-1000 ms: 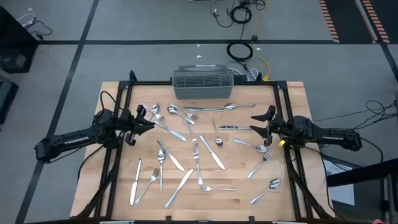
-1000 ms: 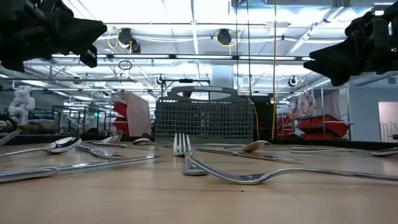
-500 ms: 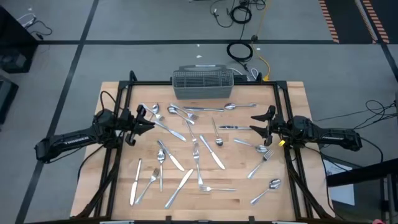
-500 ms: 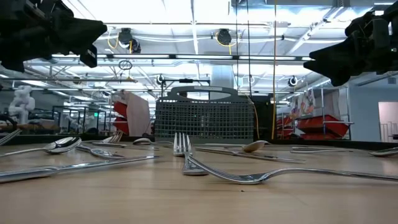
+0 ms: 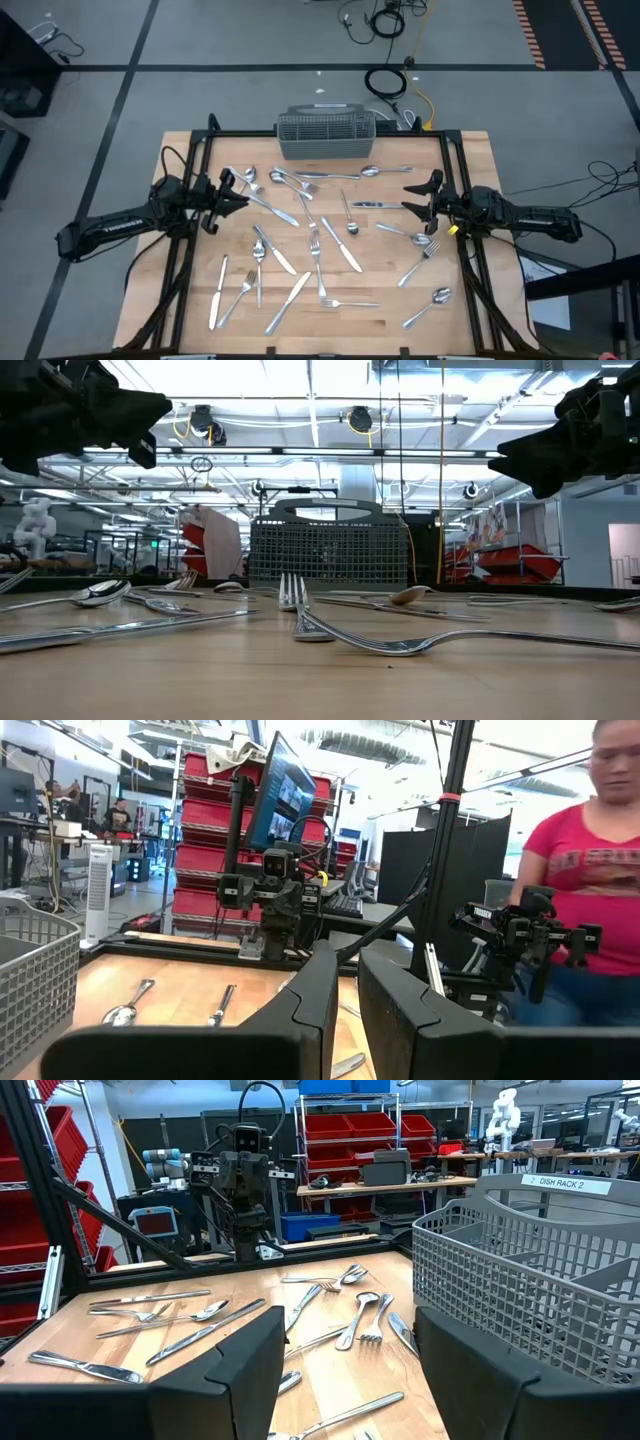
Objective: Sort silverware
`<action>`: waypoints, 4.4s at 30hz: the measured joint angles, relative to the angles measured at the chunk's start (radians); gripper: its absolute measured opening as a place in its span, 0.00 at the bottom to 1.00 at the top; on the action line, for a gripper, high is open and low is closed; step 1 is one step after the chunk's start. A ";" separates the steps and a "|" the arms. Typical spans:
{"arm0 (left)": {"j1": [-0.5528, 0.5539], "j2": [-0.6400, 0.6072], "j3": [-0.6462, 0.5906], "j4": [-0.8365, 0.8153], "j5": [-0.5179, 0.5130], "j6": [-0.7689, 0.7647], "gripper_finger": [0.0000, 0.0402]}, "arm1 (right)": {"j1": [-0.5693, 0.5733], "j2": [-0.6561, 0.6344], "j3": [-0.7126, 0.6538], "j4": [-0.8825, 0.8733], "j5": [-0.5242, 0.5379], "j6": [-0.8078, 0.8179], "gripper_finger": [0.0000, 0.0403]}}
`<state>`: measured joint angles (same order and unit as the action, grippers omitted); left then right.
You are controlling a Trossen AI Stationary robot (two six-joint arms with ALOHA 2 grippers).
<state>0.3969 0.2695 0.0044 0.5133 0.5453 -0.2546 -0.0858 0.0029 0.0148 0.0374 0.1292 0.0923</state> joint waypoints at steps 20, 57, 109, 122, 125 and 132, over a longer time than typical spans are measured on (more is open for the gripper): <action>0.000 0.000 0.000 0.000 0.000 0.000 0.13 | 0.000 0.000 0.000 0.058 0.018 0.013 0.53; 0.000 0.000 0.000 0.130 -0.103 -0.262 0.13 | 0.000 0.000 0.000 0.176 0.106 0.594 0.53; 0.047 0.747 0.802 -1.379 -0.690 0.052 0.32 | 0.000 0.033 0.000 0.083 0.220 0.471 0.53; 0.059 0.929 0.788 -1.391 -0.892 -0.143 0.44 | 0.000 0.057 0.000 0.078 0.219 0.469 0.57; 0.089 0.982 0.788 -1.390 -0.856 -0.082 0.44 | 0.000 0.057 0.000 0.078 0.216 0.471 0.60; 0.100 1.079 0.787 -1.381 -0.713 0.313 0.44 | 0.000 0.057 0.000 0.077 0.210 0.471 0.60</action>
<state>0.4968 1.3481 0.7914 -0.8682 -0.1676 0.0581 -0.0860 0.0601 0.0147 0.1148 0.3394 0.5636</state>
